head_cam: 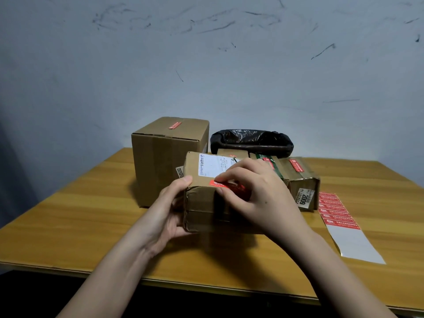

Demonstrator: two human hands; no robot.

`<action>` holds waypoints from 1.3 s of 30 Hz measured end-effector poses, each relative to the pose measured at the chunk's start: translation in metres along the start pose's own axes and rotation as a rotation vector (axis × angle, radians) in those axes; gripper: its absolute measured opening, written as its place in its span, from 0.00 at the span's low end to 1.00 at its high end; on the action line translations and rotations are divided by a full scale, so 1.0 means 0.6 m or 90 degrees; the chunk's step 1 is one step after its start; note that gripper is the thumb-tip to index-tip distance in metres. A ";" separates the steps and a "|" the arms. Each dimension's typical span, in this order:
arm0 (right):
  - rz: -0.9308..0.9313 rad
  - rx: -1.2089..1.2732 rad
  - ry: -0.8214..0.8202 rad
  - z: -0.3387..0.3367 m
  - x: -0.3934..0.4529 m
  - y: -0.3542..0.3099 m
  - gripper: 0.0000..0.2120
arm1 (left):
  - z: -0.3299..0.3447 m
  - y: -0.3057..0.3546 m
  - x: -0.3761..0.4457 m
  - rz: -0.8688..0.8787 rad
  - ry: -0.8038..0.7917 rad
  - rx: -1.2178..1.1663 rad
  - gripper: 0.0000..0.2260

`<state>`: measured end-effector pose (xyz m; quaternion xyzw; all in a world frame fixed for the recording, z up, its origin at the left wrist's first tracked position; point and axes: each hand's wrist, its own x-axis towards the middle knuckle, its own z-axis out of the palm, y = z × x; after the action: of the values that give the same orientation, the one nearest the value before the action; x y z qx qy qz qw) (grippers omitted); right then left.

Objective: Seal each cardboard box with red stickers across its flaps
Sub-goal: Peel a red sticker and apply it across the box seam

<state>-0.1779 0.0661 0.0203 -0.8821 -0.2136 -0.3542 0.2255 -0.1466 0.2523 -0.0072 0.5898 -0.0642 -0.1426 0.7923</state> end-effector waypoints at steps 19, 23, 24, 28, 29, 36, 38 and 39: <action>0.087 0.161 -0.080 -0.020 0.007 -0.010 0.04 | -0.032 -0.016 0.016 -0.012 -0.024 0.021 0.46; 0.108 0.147 -0.088 -0.021 0.007 -0.014 0.05 | -0.032 -0.018 0.017 -0.013 -0.024 0.026 0.46; 0.110 0.137 -0.084 -0.020 0.007 -0.016 0.05 | -0.031 -0.019 0.017 -0.014 -0.024 0.030 0.46; 0.085 0.057 -0.052 -0.014 0.002 -0.025 0.05 | -0.030 -0.020 0.018 -0.017 -0.024 0.029 0.47; 0.076 0.034 -0.042 -0.012 0.000 -0.027 0.05 | -0.031 -0.021 0.019 -0.017 -0.025 0.029 0.47; 0.069 -0.019 0.058 0.012 -0.011 -0.032 0.05 | -0.033 -0.024 0.023 -0.011 -0.034 0.015 0.46; 0.075 -0.010 0.078 0.016 -0.012 -0.032 0.05 | -0.034 -0.024 0.024 -0.015 -0.036 0.010 0.46; 0.075 -0.004 0.085 0.018 -0.012 -0.031 0.05 | -0.034 -0.024 0.025 -0.017 -0.038 0.010 0.46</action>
<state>-0.1873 0.0853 0.0127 -0.8681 -0.1447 -0.3991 0.2572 -0.1290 0.2628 -0.0279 0.5924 -0.0810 -0.1702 0.7833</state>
